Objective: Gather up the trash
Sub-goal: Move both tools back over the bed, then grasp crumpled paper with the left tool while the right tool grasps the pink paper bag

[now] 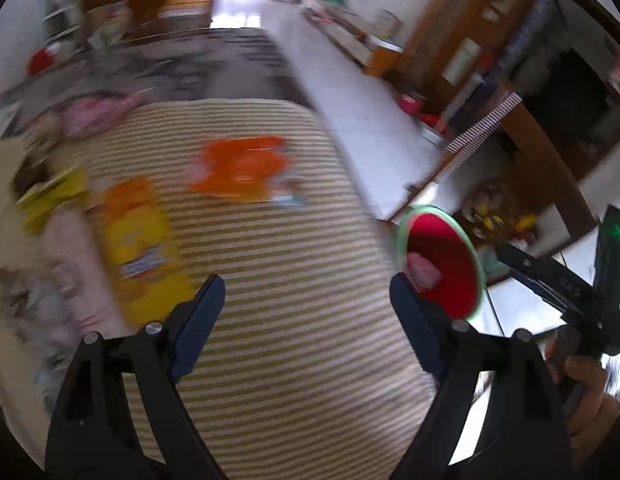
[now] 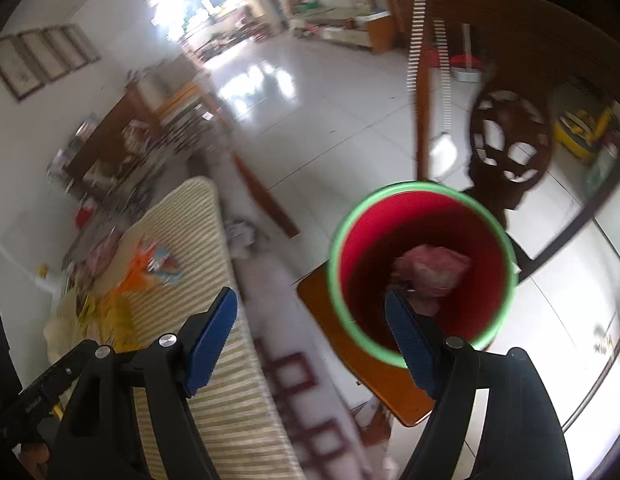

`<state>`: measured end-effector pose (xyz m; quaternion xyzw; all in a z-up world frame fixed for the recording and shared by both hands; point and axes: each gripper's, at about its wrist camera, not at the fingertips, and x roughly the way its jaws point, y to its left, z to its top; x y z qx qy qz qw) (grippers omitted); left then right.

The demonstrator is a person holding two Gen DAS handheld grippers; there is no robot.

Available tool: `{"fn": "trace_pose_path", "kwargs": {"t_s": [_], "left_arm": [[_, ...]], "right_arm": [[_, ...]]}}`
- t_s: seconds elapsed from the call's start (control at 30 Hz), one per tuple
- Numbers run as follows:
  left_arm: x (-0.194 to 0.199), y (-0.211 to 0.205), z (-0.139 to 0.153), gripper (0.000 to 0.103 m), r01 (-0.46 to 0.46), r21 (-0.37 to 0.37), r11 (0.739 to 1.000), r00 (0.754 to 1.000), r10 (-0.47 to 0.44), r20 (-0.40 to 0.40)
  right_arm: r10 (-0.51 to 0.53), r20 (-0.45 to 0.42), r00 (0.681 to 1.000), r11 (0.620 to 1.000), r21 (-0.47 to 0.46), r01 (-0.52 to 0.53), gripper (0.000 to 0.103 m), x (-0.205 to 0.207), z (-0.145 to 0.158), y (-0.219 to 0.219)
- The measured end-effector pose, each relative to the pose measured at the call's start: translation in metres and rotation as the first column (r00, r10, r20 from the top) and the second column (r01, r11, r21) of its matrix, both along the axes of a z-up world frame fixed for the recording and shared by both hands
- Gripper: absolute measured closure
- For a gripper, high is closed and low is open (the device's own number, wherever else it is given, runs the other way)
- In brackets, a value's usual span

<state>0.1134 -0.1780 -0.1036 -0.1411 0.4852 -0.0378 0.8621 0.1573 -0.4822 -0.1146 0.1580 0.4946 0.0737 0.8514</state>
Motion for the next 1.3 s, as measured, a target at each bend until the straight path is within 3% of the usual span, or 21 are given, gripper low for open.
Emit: {"fn": "trace_pose_path", "kwargs": {"t_s": [0.17,0.4,0.6,0.77,0.93,1.0,1.07,1.13,1.3], "left_arm": [[-0.026,0.071,-0.003,0.021,-0.128,-0.005,0.992,0.992,0.128,-0.004],[-0.057,0.159,-0.013,0.020,-0.240,0.006,0.971,0.970,0.240,-0.037],[-0.073,0.222,-0.031,0.016,-0.313,-0.002,0.950,0.945,0.312,-0.098],[-0.066,0.238,-0.059,0.016,-0.311,-0.055,0.949,0.936,0.296,-0.193],[-0.049,0.239,-0.073,0.017,-0.267,-0.093,0.959,0.945,0.242,-0.219],[-0.042,0.239,-0.076,0.026,-0.252,-0.109,0.961,0.951,0.225,-0.213],[-0.035,0.240,-0.078,0.047,-0.237,-0.129,0.963,0.955,0.206,-0.215],[-0.030,0.243,-0.078,0.058,-0.233,-0.136,0.963,0.956,0.202,-0.212],[-0.029,0.255,-0.071,0.063,-0.220,-0.160,0.962,0.964,0.189,-0.188]], "right_arm": [[0.068,-0.017,0.998,0.998,-0.012,-0.068,0.029,0.001,-0.005,0.055],[0.170,-0.056,0.984,0.985,-0.022,-0.171,0.029,-0.015,-0.013,0.150],[0.199,-0.068,0.978,0.979,-0.022,-0.201,0.029,-0.029,-0.015,0.201],[0.193,-0.068,0.979,0.980,-0.027,-0.195,0.029,-0.036,-0.014,0.219],[0.161,-0.071,0.984,0.986,-0.039,-0.164,0.028,-0.046,-0.015,0.218],[0.145,-0.076,0.987,0.988,-0.042,-0.148,0.028,-0.048,-0.016,0.216],[0.130,-0.080,0.988,0.990,-0.045,-0.134,0.028,-0.051,-0.017,0.214],[0.121,-0.084,0.989,0.991,-0.047,-0.125,0.028,-0.053,-0.017,0.213],[0.126,-0.082,0.989,0.990,-0.054,-0.131,0.028,-0.054,-0.015,0.219]]}}
